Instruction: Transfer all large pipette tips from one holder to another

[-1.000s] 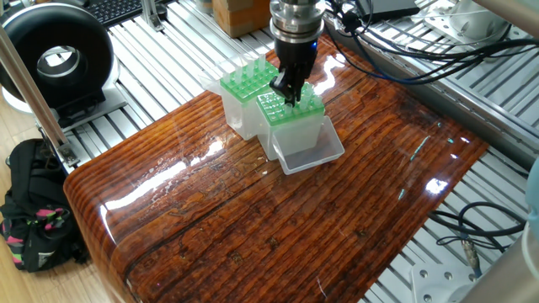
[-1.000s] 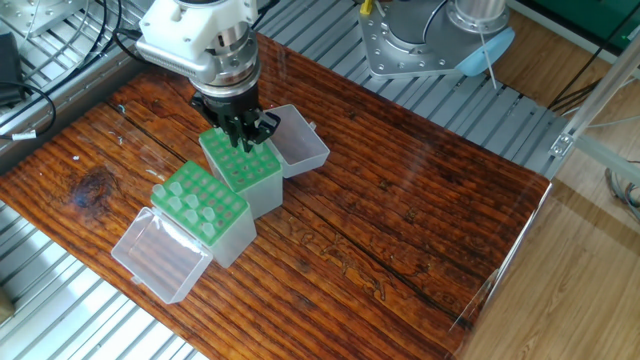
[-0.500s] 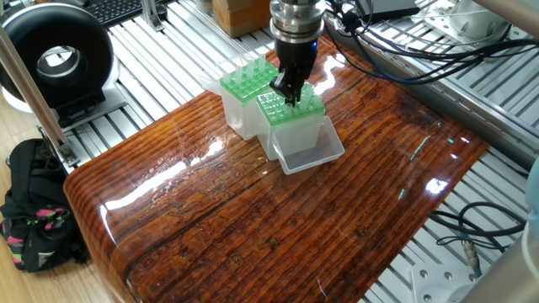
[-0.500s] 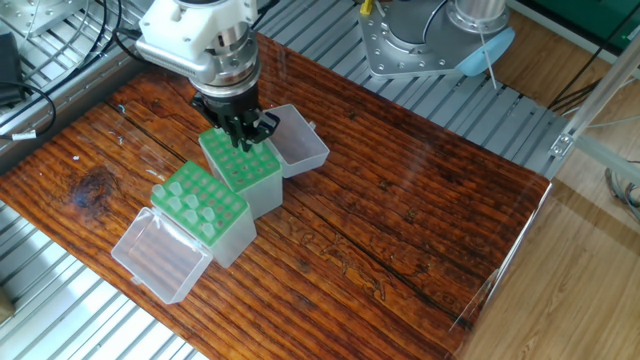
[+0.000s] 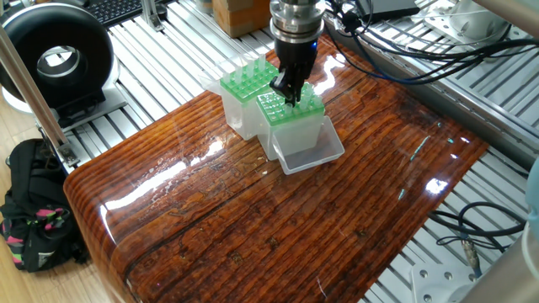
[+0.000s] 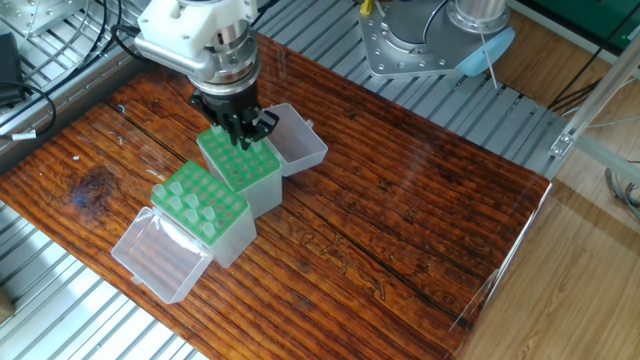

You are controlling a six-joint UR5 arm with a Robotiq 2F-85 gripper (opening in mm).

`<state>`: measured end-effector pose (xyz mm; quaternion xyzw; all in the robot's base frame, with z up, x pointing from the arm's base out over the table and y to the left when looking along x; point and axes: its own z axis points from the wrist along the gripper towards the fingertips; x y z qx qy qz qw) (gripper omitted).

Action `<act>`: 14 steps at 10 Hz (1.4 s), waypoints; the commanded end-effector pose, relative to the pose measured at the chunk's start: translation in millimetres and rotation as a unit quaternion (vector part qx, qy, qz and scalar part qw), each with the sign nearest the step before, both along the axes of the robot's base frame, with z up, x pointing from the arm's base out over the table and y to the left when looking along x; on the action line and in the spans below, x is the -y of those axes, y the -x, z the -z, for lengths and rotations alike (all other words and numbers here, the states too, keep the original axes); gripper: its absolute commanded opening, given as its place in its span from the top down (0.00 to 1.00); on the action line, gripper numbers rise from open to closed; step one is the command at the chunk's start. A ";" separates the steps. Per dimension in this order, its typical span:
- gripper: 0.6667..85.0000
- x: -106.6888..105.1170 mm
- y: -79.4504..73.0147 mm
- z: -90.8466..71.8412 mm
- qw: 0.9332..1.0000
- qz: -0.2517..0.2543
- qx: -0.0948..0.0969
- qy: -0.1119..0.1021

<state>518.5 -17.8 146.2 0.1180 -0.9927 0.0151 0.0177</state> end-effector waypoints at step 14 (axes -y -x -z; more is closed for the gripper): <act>0.87 7.0 -5.7 -48.7 1.000 -0.013 0.006 -0.002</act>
